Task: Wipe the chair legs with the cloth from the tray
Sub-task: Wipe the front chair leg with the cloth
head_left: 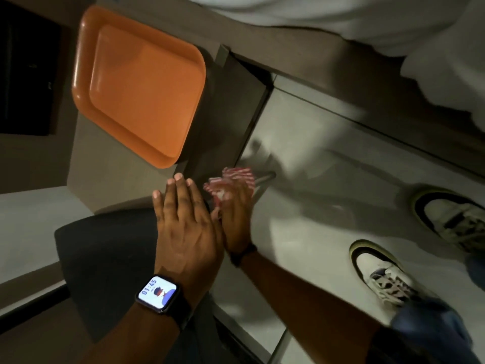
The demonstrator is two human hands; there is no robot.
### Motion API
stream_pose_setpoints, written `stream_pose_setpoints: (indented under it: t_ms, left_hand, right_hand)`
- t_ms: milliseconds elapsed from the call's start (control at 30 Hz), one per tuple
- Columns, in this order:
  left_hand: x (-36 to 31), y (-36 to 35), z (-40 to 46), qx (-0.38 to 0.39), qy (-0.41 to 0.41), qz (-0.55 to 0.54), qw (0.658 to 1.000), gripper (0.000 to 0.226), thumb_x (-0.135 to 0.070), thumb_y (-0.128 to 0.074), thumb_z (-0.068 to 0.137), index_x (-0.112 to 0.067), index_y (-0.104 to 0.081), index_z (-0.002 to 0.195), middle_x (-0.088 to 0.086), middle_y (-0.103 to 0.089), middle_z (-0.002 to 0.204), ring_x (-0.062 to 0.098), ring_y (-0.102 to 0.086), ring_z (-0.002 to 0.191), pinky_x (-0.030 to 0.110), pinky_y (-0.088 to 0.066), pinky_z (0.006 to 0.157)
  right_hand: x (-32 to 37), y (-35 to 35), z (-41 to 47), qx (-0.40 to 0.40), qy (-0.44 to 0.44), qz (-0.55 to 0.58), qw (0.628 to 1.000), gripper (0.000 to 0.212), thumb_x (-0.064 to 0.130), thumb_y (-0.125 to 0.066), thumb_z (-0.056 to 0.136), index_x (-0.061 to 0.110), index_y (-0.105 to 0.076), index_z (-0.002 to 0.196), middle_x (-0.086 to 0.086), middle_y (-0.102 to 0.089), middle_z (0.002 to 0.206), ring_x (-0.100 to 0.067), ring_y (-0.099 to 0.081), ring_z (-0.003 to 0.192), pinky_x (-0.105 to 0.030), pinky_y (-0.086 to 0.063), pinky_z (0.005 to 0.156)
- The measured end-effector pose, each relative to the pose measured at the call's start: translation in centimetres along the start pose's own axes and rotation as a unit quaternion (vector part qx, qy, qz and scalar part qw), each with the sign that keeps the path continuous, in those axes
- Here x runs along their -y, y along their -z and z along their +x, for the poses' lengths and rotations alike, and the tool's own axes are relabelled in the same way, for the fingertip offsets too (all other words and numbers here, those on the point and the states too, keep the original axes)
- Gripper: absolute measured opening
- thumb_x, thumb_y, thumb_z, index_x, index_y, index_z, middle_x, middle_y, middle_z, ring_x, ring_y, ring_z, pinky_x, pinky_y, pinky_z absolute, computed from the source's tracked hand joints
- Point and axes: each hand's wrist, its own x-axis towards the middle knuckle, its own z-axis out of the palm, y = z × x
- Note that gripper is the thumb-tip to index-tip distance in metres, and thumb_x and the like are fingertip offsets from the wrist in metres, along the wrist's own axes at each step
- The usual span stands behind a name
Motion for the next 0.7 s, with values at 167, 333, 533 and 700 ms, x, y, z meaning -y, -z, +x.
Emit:
stream_pose_setpoints:
  t_ms: [167,333,533,700]
  left_hand:
    - [0.3,-0.6,0.0,0.002,-0.011,0.002,1.0,0.065,-0.031,-0.029,0.105,0.014,-0.027,0.152,0.038,-0.026,0.161,0.05,-0.019,0.154,0.062,-0.007,0.127]
    - [1.0,-1.6,-0.2,-0.023,-0.015,-0.005,1.0,0.067,-0.034,-0.029,0.102,0.011,-0.033,0.151,0.036,-0.032,0.159,0.05,-0.027,0.151,0.057,-0.004,0.128]
    - [0.7,-1.5,-0.2,-0.023,-0.011,-0.008,1.0,0.065,-0.033,-0.028,0.103,0.011,-0.034,0.151,0.037,-0.033,0.158,0.051,-0.027,0.151,0.06,-0.007,0.128]
    - [0.0,-0.1,-0.1,0.017,0.011,0.003,1.0,0.067,-0.034,-0.026,0.103,0.011,-0.029,0.153,0.038,-0.025,0.161,0.051,-0.019,0.154,0.063,-0.006,0.127]
  right_hand:
    - [-2.7,-1.2,1.7,-0.017,0.013,-0.013,1.0,0.029,0.017,-0.056,0.1,0.007,-0.083,0.099,-0.016,-0.08,0.113,-0.037,-0.073,0.117,-0.052,-0.046,0.118]
    - [-12.4,0.3,6.9,0.026,-0.134,0.054,0.989,0.035,0.012,-0.056,0.1,-0.011,-0.077,0.085,-0.038,-0.077,0.09,-0.038,-0.076,0.093,-0.048,-0.061,0.096]
    - [-15.1,1.3,9.9,-0.049,-0.369,0.179,0.911,0.03,0.015,-0.033,0.118,0.003,-0.06,0.124,-0.029,-0.069,0.116,-0.044,-0.064,0.117,-0.035,-0.06,0.108]
    - [-2.1,-2.6,3.2,-0.196,-0.207,0.225,0.932,0.039,0.014,-0.036,0.094,-0.003,-0.069,0.083,-0.031,-0.071,0.101,-0.054,-0.066,0.102,-0.071,-0.05,0.105]
